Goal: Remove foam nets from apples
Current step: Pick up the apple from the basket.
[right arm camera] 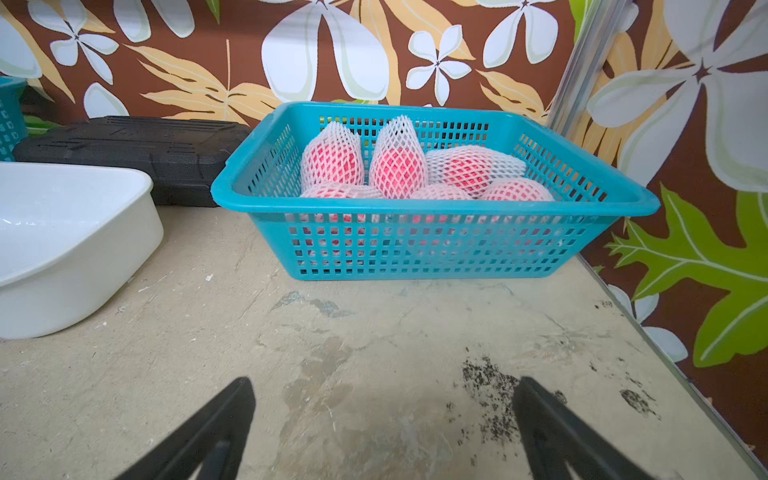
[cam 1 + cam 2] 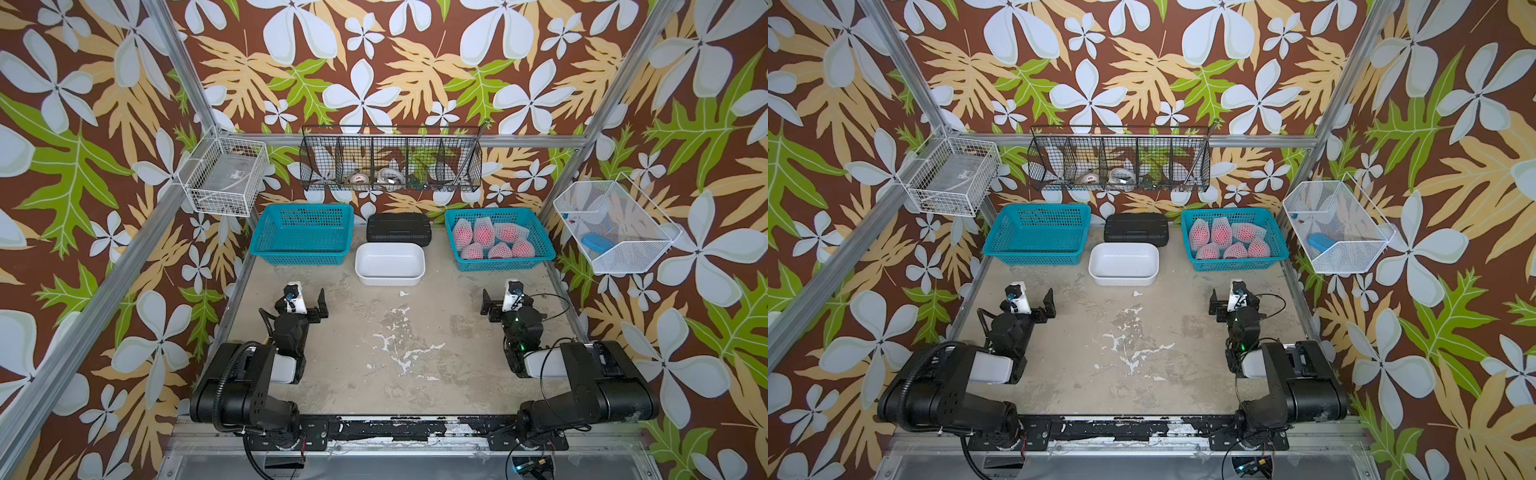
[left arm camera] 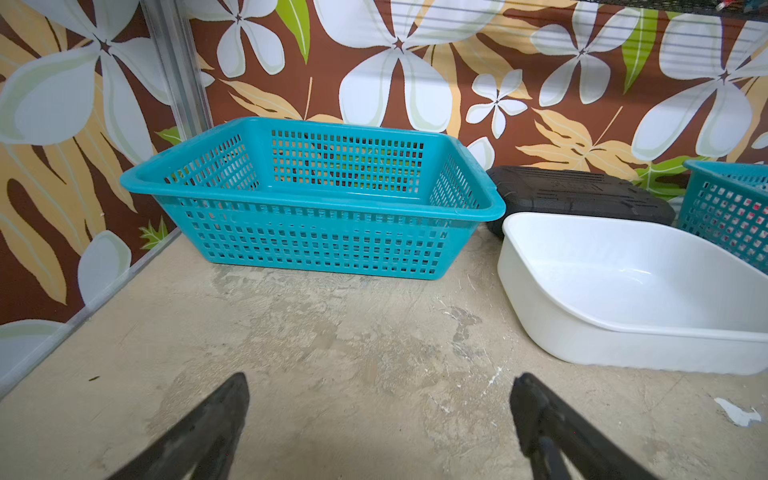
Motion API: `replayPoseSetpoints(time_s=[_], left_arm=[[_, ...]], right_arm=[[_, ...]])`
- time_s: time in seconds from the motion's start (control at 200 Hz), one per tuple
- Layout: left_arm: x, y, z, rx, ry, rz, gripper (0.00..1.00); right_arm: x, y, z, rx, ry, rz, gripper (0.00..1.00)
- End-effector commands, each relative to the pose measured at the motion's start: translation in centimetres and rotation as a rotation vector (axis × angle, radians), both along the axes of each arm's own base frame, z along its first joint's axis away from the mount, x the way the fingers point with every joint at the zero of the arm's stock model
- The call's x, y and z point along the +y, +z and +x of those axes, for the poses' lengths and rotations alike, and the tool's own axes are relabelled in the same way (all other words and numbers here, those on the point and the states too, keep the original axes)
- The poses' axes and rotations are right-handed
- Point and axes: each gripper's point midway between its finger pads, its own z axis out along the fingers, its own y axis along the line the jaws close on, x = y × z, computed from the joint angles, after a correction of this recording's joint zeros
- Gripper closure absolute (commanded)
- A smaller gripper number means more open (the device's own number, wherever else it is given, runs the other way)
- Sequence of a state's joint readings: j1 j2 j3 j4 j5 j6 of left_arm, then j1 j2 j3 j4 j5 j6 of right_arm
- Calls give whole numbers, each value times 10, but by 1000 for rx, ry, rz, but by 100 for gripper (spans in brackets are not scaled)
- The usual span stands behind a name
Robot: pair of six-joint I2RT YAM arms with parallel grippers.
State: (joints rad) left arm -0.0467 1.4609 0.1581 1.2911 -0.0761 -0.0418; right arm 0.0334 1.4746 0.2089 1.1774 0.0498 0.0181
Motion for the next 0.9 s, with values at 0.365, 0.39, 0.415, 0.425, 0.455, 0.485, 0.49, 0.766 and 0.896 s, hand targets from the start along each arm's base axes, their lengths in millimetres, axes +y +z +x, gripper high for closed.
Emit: replayPoseSetpoints(time_s=[0.365,0.39,0.415,0.425,0.455,0.485,0.49,0.766,0.896], left_arm=[[3,2,1,-8,14,0,0],[3,2,0,-5,14,0,0],[3,2,1,-7,15,0,0],[4,2,1,-7,17,0,0],[4,2,1,-9,18,0,0],[4,3,0,-9,20,-1,0],[4,2,0,-9,21,-1,0],[18,98,-24,-184,148,-284,1],[-32,190,-18,-264,-54,-357,9]], right_arm=[[-1,2,2,-8,15,17,0],[0,3,1,-9,15,18,0],[-1,3,2,-10,14,17,0],[-1,3,2,-9,14,17,0],[0,2,1,-9,15,17,0],[0,3,1,-11,15,17,0],[-1,3,1,-12,14,17,0],[-38,90,12,-89,-296,344,0],[58,155,34,-116,249,470,3]])
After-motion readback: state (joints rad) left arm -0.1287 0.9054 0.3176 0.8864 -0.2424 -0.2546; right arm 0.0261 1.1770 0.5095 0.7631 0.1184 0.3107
